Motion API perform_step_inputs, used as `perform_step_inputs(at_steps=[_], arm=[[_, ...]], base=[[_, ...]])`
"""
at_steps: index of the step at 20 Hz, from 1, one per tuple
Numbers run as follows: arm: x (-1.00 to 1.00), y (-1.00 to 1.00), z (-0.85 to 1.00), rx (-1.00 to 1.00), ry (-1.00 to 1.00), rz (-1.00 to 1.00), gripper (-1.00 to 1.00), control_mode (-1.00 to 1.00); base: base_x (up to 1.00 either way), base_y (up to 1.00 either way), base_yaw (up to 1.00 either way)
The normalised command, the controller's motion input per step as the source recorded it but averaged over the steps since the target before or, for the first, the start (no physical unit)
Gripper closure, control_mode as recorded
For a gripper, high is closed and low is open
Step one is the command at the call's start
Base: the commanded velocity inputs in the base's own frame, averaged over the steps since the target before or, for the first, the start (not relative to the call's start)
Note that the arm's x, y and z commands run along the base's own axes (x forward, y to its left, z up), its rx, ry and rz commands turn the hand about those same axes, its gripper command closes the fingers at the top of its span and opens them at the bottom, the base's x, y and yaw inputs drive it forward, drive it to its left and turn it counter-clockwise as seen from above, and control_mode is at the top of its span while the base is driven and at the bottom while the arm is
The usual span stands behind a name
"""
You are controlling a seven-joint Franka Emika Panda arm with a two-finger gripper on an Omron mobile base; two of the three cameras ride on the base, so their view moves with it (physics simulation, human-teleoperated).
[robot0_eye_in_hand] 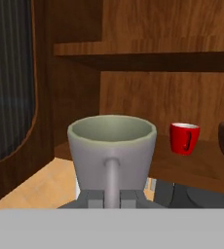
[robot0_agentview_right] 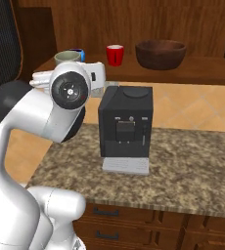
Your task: Gather all objects into one cabinet and sort the glasses and bowls to opposite sides.
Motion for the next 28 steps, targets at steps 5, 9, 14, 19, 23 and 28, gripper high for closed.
perform_step_inputs(at_steps=[5,9,14,19,23,28], arm=[[0.39,0.45,0.00,-0.15,0.29,-0.07,1.00,-1.00],[0.24,0.17,0.00,-0.07,0.16,-0.04,1.00,-1.00],[0.13,-0.52,0.00,0.12,-0.07,0.05,1.00,-1.00],[0.35,-0.29,-0.19,0.09,-0.24,0.06,1.00,-1.00],[0.40,0.10,-0.13,0.00,-0.25,-0.01,1.00,-1.00],[0.23,0.43,0.00,0.00,-0.10,-0.12,1.00,-1.00]], base=[[0.00,0.00,0.00],[0.00,0.00,0.00],[0.00,0.00,0.00],[0.00,0.00,0.00],[0.00,0.00,0.00],[0.00,0.00,0.00]])
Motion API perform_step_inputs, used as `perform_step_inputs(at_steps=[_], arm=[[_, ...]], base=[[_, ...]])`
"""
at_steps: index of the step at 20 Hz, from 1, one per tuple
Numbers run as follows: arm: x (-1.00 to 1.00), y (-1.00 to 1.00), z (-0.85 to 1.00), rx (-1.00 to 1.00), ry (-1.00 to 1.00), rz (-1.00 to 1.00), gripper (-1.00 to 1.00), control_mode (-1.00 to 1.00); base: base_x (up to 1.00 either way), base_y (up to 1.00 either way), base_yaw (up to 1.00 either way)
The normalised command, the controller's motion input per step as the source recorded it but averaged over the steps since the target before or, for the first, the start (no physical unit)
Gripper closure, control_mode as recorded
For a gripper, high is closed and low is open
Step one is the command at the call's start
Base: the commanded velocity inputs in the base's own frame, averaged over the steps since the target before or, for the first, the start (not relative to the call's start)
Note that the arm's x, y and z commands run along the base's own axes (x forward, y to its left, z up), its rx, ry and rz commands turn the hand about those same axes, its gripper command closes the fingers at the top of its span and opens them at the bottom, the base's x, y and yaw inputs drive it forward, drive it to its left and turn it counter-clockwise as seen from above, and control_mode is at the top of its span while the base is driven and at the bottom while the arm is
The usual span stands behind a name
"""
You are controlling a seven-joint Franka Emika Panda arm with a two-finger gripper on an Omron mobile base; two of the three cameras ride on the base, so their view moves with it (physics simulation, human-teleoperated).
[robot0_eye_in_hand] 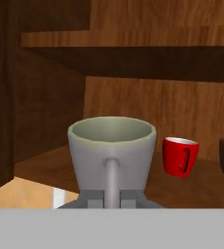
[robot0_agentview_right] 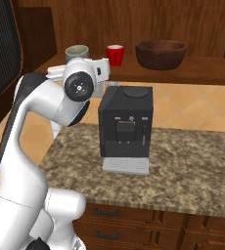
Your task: Gather all objects into one cabinet and sort the glasses and bowls to opposite sides.
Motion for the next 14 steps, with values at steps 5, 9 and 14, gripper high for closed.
perform_step_inputs(at_steps=[5,9,14], arm=[[0.14,0.03,0.12,0.00,0.14,-0.08,1.00,-1.00],[0.19,0.00,0.11,0.00,0.21,-0.07,1.00,-1.00],[0.00,0.00,0.00,0.00,0.00,0.00,1.00,-1.00]], base=[[0.00,0.00,0.00],[0.00,0.00,0.00],[0.00,0.00,0.00]])
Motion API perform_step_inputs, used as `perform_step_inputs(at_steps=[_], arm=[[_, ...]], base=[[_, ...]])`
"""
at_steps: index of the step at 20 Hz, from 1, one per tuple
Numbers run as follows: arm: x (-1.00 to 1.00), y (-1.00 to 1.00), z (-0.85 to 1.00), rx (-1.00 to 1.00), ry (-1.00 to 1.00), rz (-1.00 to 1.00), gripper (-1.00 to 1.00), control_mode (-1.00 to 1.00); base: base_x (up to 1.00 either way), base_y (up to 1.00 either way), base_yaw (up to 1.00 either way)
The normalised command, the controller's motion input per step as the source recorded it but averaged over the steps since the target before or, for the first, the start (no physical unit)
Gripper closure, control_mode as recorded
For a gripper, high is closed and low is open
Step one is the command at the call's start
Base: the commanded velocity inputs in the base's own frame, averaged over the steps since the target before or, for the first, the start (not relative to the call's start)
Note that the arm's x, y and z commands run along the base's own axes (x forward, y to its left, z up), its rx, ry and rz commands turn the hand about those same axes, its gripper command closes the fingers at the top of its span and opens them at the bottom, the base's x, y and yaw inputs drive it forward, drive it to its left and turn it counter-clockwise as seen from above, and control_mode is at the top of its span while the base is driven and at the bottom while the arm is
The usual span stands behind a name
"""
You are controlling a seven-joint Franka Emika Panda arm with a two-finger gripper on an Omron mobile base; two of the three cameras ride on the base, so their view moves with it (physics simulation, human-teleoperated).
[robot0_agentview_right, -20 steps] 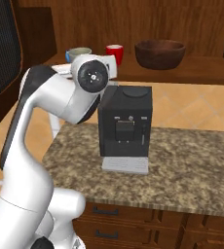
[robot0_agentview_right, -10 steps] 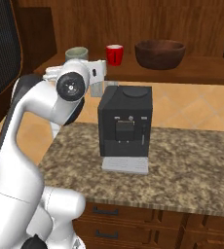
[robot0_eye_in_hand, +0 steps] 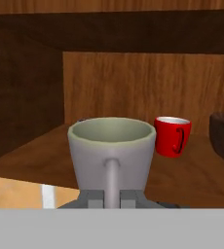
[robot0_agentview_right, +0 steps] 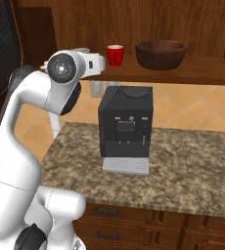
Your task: Gather all objects into one cabinet and sort the glasses and bowls to opposite sides.
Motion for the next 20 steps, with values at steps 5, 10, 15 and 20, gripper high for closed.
perform_step_inputs(at_steps=[5,10,15,20], arm=[[0.03,0.00,-0.08,0.00,-0.03,0.00,1.00,-1.00],[0.13,0.00,-0.22,-0.01,-0.02,0.00,1.00,-1.00],[0.43,0.01,-0.07,0.00,0.00,-0.02,1.00,-1.00],[0.53,0.00,0.00,0.00,0.03,-0.02,1.00,-1.00]], base=[[0.00,0.00,0.00],[0.00,0.00,0.00],[0.00,0.00,0.00],[0.00,0.00,0.00]])
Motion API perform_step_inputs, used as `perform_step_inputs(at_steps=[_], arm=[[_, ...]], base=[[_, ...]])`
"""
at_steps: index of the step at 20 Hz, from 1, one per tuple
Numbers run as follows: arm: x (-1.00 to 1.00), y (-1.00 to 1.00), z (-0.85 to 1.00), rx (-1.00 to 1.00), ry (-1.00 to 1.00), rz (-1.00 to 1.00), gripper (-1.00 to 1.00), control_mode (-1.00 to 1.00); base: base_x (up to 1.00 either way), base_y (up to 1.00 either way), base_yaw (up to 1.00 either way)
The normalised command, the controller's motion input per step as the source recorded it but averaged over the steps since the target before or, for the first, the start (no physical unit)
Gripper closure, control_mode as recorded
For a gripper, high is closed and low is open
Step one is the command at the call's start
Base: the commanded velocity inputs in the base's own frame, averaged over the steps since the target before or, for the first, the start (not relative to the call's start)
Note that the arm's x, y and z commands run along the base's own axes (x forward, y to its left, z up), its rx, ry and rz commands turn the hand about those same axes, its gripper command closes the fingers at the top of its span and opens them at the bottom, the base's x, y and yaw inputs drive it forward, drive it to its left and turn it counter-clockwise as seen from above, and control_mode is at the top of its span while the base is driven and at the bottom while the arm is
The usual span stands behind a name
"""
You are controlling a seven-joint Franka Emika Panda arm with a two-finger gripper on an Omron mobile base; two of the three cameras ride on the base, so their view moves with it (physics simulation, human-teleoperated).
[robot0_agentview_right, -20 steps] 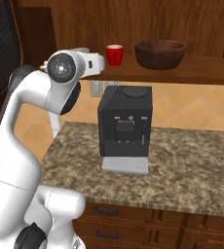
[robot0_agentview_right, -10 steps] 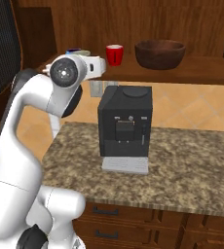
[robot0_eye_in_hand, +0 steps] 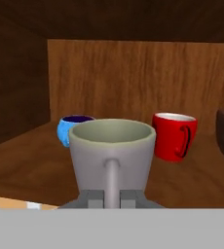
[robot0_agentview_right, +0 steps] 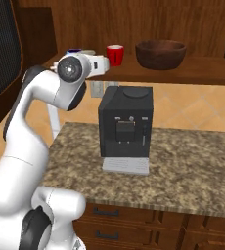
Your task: Gather all objects into one cabinet and sort the glasses and bowls to opposite sides.
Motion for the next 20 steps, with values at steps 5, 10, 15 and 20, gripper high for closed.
perform_step_inputs(at_steps=[5,10,15,20], arm=[[0.44,0.01,-0.01,0.00,0.00,0.00,1.00,-1.00],[0.44,0.08,-0.08,0.00,0.00,0.00,1.00,-1.00],[0.48,0.06,-0.12,0.00,0.00,0.00,1.00,-1.00],[0.52,0.02,-0.06,0.00,-0.03,0.00,1.00,-1.00]], base=[[0.00,0.00,0.00],[0.00,0.00,0.00],[0.00,0.00,0.00],[0.00,0.00,0.00]])
